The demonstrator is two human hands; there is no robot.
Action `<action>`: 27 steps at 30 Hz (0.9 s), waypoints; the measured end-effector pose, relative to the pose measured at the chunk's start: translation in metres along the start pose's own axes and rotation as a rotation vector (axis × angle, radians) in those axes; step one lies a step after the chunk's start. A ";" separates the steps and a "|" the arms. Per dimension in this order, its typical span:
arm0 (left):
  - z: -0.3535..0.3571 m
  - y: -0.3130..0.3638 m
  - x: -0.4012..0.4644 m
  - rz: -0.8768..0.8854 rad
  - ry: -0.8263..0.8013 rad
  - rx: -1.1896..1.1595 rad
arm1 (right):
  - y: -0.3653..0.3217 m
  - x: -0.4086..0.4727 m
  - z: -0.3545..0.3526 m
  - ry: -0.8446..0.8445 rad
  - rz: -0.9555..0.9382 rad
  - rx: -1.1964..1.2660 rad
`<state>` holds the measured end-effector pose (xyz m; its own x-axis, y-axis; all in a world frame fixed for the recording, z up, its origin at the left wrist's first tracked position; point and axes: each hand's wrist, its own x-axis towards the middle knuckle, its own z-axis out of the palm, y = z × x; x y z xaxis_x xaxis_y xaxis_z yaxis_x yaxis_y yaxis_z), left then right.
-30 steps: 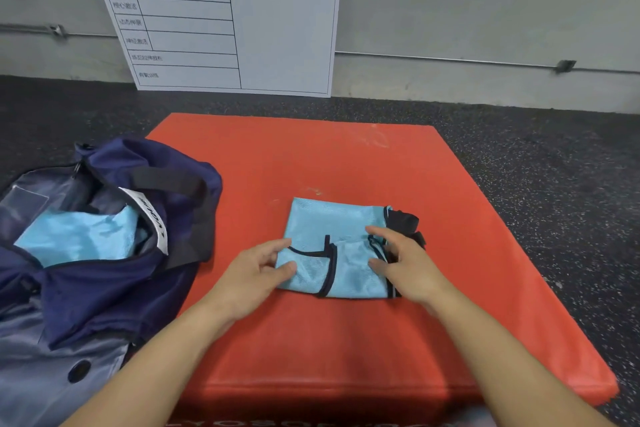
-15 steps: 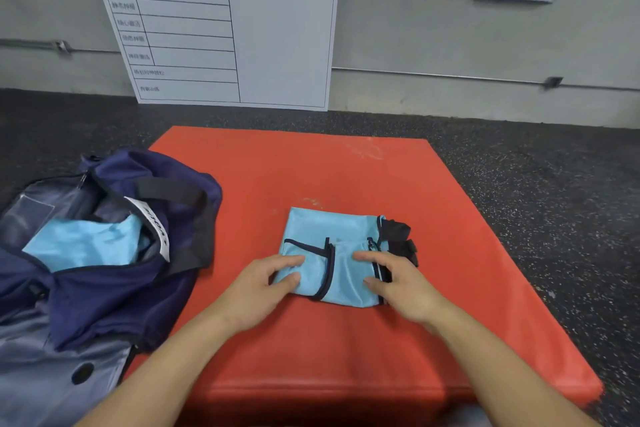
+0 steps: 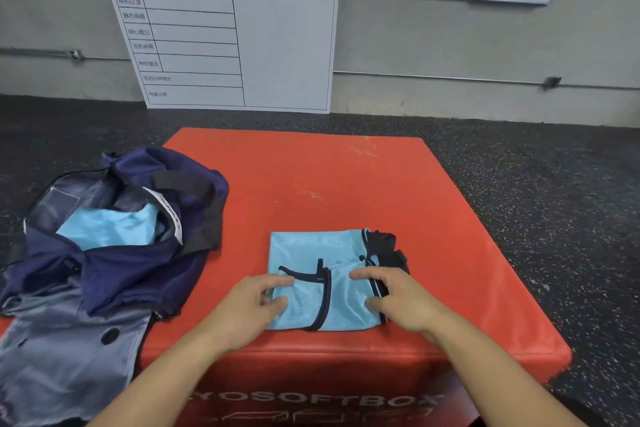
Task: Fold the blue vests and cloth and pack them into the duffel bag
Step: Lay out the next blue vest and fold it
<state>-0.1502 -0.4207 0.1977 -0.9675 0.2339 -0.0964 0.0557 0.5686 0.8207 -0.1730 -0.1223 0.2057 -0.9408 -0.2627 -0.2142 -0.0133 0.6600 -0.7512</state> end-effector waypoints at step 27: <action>0.009 -0.019 0.049 0.165 0.085 0.749 | -0.039 0.081 0.062 0.371 -0.283 -0.736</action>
<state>-0.1964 -0.4130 0.1724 -0.9462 0.3175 0.0627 0.3235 0.9210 0.2172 -0.2282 -0.2128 0.1793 -0.9171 -0.3234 0.2329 -0.3578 0.9255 -0.1238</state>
